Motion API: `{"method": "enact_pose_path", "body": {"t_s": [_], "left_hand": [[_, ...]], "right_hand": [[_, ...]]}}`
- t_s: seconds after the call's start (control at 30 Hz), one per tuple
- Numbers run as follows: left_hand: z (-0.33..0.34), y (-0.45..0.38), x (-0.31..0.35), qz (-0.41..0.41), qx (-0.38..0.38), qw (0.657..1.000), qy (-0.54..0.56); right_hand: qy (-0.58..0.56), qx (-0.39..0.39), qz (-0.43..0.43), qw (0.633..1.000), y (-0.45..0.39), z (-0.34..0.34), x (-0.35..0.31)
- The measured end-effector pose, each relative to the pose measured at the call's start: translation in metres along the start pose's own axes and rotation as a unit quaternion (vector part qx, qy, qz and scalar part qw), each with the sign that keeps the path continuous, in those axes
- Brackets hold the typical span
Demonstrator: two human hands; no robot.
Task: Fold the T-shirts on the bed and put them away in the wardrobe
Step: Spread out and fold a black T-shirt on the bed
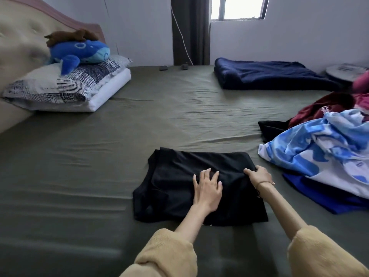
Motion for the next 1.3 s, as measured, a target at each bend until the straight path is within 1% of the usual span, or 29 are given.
{"method": "enact_pose_path", "body": {"t_s": [0.07, 0.1, 0.17, 0.2, 0.3, 0.33, 0.47, 0.53, 0.67, 0.77, 0.83, 0.87, 0.9, 0.97, 1.0, 1.03, 1.07, 1.13, 1.2, 1.27, 1.3], "left_hand": [[-0.012, -0.002, -0.009, -0.013, 0.056, 0.998, 0.007], [-0.016, -0.004, -0.015, -0.022, 0.064, 0.997, 0.020], [-0.024, -0.005, -0.029, -0.051, 0.050, 0.991, 0.114], [-0.030, -0.005, -0.037, -0.072, 0.045, 0.982, 0.171], [-0.045, -0.005, -0.063, -0.119, 0.049, 0.951, 0.283], [-0.048, -0.005, -0.071, -0.126, 0.037, 0.938, 0.320], [-0.062, 0.001, -0.095, -0.180, -0.055, 0.856, 0.481], [-0.069, 0.004, -0.106, -0.201, -0.074, 0.831, 0.513], [-0.070, 0.007, -0.132, -0.230, -0.103, 0.795, 0.551], [-0.074, 0.005, -0.148, -0.236, -0.093, 0.787, 0.563], [-0.080, 0.007, -0.153, -0.244, -0.072, 0.786, 0.563], [-0.083, 0.007, -0.155, -0.247, -0.060, 0.792, 0.555], [-0.083, 0.005, -0.159, -0.249, -0.049, 0.808, 0.531], [-0.085, 0.003, -0.166, -0.257, -0.013, 0.875, 0.409], [-0.088, 0.003, -0.168, -0.266, 0.005, 0.904, 0.334], [-0.089, 0.003, -0.171, -0.269, 0.023, 0.925, 0.266], [-0.093, 0.005, -0.171, -0.269, 0.037, 0.937, 0.222], [-0.098, 0.010, -0.170, -0.261, 0.060, 0.951, 0.158], [-0.100, 0.014, -0.166, -0.252, 0.081, 0.961, 0.085], [-0.098, 0.017, -0.159, -0.235, 0.097, 0.967, 0.007], [-0.096, 0.019, -0.155, -0.232, 0.103, 0.967, -0.014]], "right_hand": [[-0.030, -0.020, -0.013, 0.999, 0.002, 0.003, -0.014], [-0.041, -0.033, -0.021, 0.998, 0.003, 0.006, -0.022], [-0.057, -0.058, -0.034, 0.996, 0.006, 0.016, -0.041], [-0.059, -0.068, -0.040, 0.995, 0.008, 0.023, -0.052], [-0.034, -0.089, -0.057, 0.994, 0.019, 0.047, -0.080], [-0.022, -0.098, -0.062, 0.993, 0.024, 0.057, -0.089], [0.017, -0.130, -0.076, 0.988, 0.050, 0.096, -0.118], [0.030, -0.144, -0.081, 0.986, 0.061, 0.115, -0.128], [0.058, -0.172, -0.081, 0.980, 0.081, 0.151, -0.141], [0.065, -0.201, -0.095, 0.973, 0.092, 0.171, -0.148], [0.069, -0.231, -0.102, 0.965, 0.098, 0.180, -0.150], [0.054, -0.246, -0.100, 0.963, 0.099, 0.183, -0.150], [0.023, -0.262, -0.087, 0.961, 0.098, 0.185, -0.149], [-0.058, -0.277, -0.047, 0.958, 0.095, 0.183, -0.146], [-0.082, -0.263, -0.035, 0.961, 0.091, 0.179, -0.143], [-0.091, -0.238, -0.036, 0.966, 0.086, 0.175, -0.140], [-0.085, -0.207, -0.048, 0.973, 0.082, 0.168, -0.138], [-0.039, -0.137, -0.085, 0.986, 0.072, 0.156, -0.130], [0.043, -0.077, -0.106, 0.990, 0.066, 0.145, -0.121], [0.104, -0.029, -0.103, 0.989, 0.065, 0.137, -0.112], [0.126, -0.011, -0.089, 0.988, 0.065, 0.134, -0.108]]}}
Point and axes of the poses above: each hand's wrist, its own y-axis away from the middle knuckle, its own z-axis out of the palm, x = y × z, the point moved 3 cm from there along -y, towards the middle knuckle, and after that the axes turned 1 degree about -z, right-handed, at the moved point
